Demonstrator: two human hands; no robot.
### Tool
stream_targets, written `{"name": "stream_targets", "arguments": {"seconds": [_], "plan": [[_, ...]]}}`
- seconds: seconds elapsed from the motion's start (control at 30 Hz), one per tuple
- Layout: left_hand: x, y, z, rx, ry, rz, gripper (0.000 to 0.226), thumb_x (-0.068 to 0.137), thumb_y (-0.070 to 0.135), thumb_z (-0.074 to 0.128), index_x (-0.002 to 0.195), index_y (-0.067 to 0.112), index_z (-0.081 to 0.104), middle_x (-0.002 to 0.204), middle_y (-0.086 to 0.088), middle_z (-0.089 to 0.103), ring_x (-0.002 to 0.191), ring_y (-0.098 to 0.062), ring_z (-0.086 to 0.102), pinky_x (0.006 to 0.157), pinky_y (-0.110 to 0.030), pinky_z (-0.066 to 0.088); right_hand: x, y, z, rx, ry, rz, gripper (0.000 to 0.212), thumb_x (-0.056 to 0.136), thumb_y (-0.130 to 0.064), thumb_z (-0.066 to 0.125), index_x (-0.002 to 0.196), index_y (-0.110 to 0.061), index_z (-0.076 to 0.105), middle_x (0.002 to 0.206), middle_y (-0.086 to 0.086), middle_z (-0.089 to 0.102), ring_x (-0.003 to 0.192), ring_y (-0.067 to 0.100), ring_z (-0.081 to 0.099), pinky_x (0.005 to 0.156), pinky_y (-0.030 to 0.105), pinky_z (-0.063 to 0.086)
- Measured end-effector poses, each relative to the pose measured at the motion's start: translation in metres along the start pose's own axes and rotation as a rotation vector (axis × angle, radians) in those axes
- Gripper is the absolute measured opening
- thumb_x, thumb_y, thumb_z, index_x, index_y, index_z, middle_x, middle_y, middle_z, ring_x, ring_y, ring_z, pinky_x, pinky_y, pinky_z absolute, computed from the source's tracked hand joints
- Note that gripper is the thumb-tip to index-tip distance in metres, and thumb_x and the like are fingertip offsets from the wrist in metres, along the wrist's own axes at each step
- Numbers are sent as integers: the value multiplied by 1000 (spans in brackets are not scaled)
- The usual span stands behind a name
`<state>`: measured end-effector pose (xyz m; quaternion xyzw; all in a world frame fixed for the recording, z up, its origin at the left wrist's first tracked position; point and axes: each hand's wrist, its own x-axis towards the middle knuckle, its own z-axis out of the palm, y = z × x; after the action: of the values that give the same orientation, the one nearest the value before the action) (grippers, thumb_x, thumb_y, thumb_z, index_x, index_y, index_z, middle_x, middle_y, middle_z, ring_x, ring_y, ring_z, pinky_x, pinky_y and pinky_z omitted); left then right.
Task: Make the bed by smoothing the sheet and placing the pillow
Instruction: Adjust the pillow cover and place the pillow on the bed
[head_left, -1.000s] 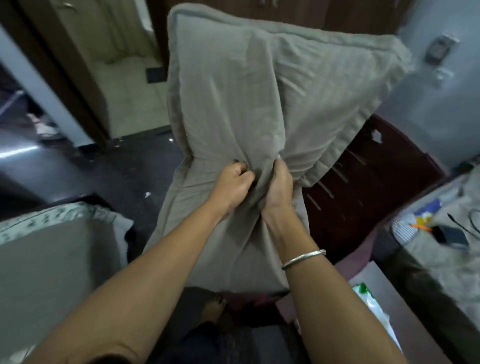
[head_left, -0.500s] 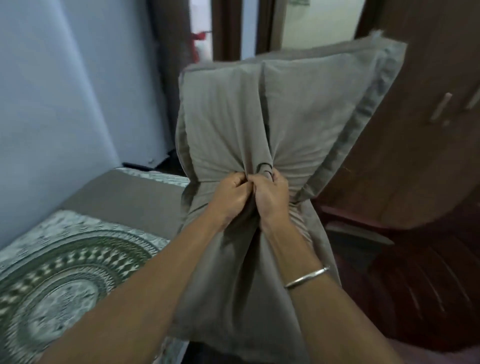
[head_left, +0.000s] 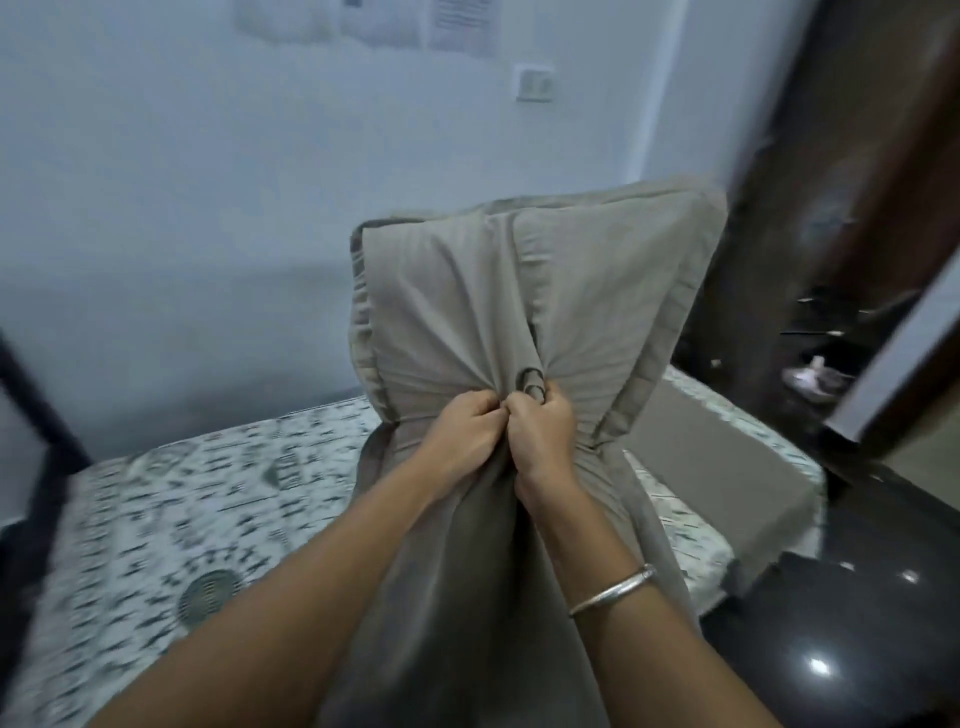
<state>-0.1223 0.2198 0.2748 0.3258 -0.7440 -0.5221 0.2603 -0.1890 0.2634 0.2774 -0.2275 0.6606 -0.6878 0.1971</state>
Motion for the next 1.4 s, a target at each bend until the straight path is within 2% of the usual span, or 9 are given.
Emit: {"name": "stream_targets", "arguments": {"seconds": [0.07, 0.2, 0.27, 0.4, 0.6, 0.73, 0.9, 1.2, 1.4], "plan": [[-20, -28, -61, -26, 104, -27, 30, 72, 31, 54, 70, 2, 59, 70, -9, 59, 70, -19, 52, 68, -42, 42, -29, 5, 59, -40, -109, 22, 10, 56, -21, 46, 63, -16, 49, 58, -5, 49, 64, 22, 48, 68, 46, 46], [-67, -64, -159, 77, 250, -125, 19, 67, 27, 46, 61, 10, 52, 63, -5, 53, 63, -16, 47, 62, -37, 37, -85, 18, 156, -101, -307, 86, 3, 66, -16, 49, 65, -15, 46, 63, -2, 50, 68, 23, 49, 73, 47, 46], [-86, -80, -194, 97, 299, -164, 18, 69, 24, 48, 55, 15, 44, 55, 1, 45, 55, -10, 41, 58, -32, 32, -109, 27, 191, -106, -383, 121, 8, 60, -22, 44, 66, -16, 45, 64, -2, 49, 70, 24, 48, 75, 48, 46], [-114, -118, -241, 100, 437, -239, 40, 83, -1, 54, 51, 16, 36, 48, 5, 35, 42, -2, 32, 47, -23, 26, -137, 42, 244, -86, -504, 202, 11, 70, -11, 47, 65, -18, 40, 63, -2, 42, 70, 23, 41, 70, 41, 37], [-127, -142, -281, 141, 546, -361, 38, 84, -4, 51, 53, 14, 37, 55, -1, 37, 42, -2, 35, 46, -18, 26, -153, 65, 298, -140, -651, 243, 15, 75, -4, 46, 68, -16, 40, 68, 2, 44, 75, 26, 43, 77, 45, 40], [-117, -146, -299, 128, 592, -425, 24, 86, 0, 51, 64, 7, 46, 61, -6, 40, 48, -3, 34, 47, -21, 28, -144, 70, 325, -152, -689, 273, 19, 81, -2, 47, 68, -15, 42, 70, 4, 47, 76, 25, 44, 74, 38, 37], [-97, -159, -308, 89, 638, -506, 32, 87, 4, 52, 59, 16, 40, 58, -1, 38, 48, -6, 34, 44, -21, 27, -127, 83, 346, -239, -729, 271, 4, 84, -6, 47, 84, -8, 50, 90, 15, 55, 89, 34, 51, 84, 43, 40], [-65, -211, -328, 68, 599, -616, 22, 86, 5, 50, 65, 13, 46, 58, -2, 42, 49, -9, 36, 48, -24, 31, -101, 136, 388, -250, -710, 444, 6, 80, -11, 44, 77, -13, 48, 95, 15, 57, 92, 39, 53, 86, 47, 42], [-38, -264, -351, 7, 552, -701, 33, 84, 6, 51, 55, 19, 41, 53, -1, 43, 49, -14, 40, 54, -28, 32, -76, 177, 423, -355, -681, 536, 12, 79, -2, 48, 70, -10, 50, 72, 7, 52, 77, 27, 48, 69, 34, 36]]}}
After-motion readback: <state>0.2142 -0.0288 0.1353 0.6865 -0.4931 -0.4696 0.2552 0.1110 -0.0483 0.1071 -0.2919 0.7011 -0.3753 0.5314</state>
